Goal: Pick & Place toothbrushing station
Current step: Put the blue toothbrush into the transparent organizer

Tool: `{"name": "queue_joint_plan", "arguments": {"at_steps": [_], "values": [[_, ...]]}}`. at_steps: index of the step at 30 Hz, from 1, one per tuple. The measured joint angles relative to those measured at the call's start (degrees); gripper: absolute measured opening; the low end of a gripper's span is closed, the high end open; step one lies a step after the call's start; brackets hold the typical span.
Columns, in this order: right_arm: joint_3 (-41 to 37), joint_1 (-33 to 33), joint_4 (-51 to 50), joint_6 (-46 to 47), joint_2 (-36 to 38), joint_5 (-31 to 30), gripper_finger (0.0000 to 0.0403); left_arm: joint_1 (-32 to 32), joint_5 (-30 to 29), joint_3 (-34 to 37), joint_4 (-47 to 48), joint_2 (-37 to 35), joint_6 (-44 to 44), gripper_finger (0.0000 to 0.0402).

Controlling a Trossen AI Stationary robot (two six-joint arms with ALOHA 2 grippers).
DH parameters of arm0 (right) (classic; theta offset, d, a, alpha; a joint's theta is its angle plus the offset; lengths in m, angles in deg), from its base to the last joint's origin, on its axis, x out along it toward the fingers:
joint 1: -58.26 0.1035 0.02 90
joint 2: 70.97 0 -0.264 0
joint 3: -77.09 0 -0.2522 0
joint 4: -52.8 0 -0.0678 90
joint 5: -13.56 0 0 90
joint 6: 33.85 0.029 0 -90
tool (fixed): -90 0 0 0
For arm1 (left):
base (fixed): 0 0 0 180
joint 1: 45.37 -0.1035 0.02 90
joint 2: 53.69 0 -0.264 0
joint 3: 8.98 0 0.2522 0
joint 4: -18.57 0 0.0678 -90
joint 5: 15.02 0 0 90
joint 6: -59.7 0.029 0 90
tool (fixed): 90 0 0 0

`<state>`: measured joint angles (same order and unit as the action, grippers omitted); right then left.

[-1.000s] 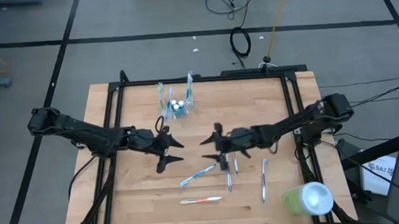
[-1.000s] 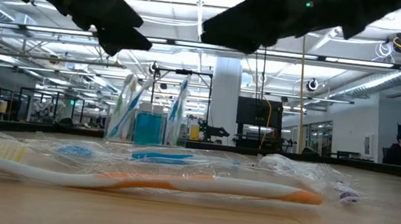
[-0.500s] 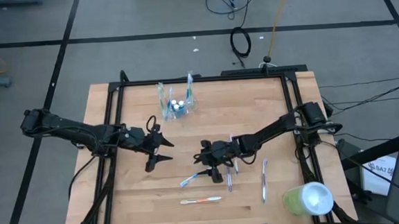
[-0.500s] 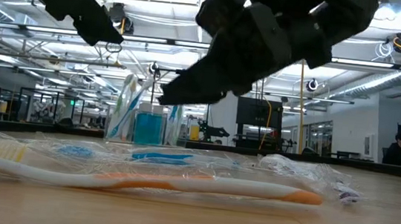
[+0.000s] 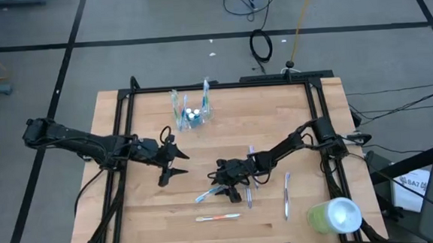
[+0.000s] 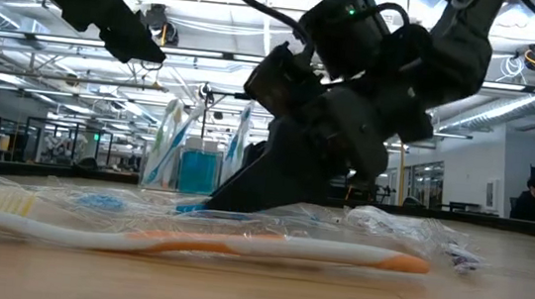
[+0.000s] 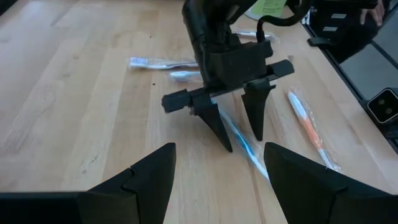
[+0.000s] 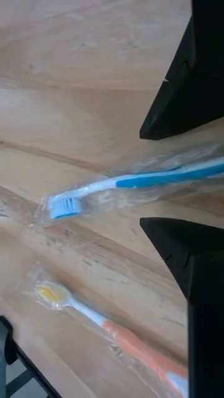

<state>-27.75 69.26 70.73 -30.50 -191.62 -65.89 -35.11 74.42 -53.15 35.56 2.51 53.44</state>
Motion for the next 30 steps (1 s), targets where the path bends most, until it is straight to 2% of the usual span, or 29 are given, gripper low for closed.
{"name": "queue_joint_plan", "arguments": {"at_steps": [5,17,24,30], "values": [[0.05,-0.06,-0.05,-2.09,-1.18,-0.16,0.0170,0.02,0.00,0.00,0.01,0.02,0.07,0.0253],[-0.21,-1.73,-1.37,-6.61,2.39,0.29,0.0014,0.04,-0.02,0.00,0.02,0.04,-0.09,0.0253],[-0.21,-3.04,-6.84,-7.32,10.56,-2.73,0.0035,0.04,-0.02,0.00,-0.26,0.04,-0.18,0.0253],[-1.69,-2.63,-10.91,-15.30,21.91,-3.01,0.0011,0.06,-1.34,0.00,-0.37,0.04,3.61,0.0253]]}}
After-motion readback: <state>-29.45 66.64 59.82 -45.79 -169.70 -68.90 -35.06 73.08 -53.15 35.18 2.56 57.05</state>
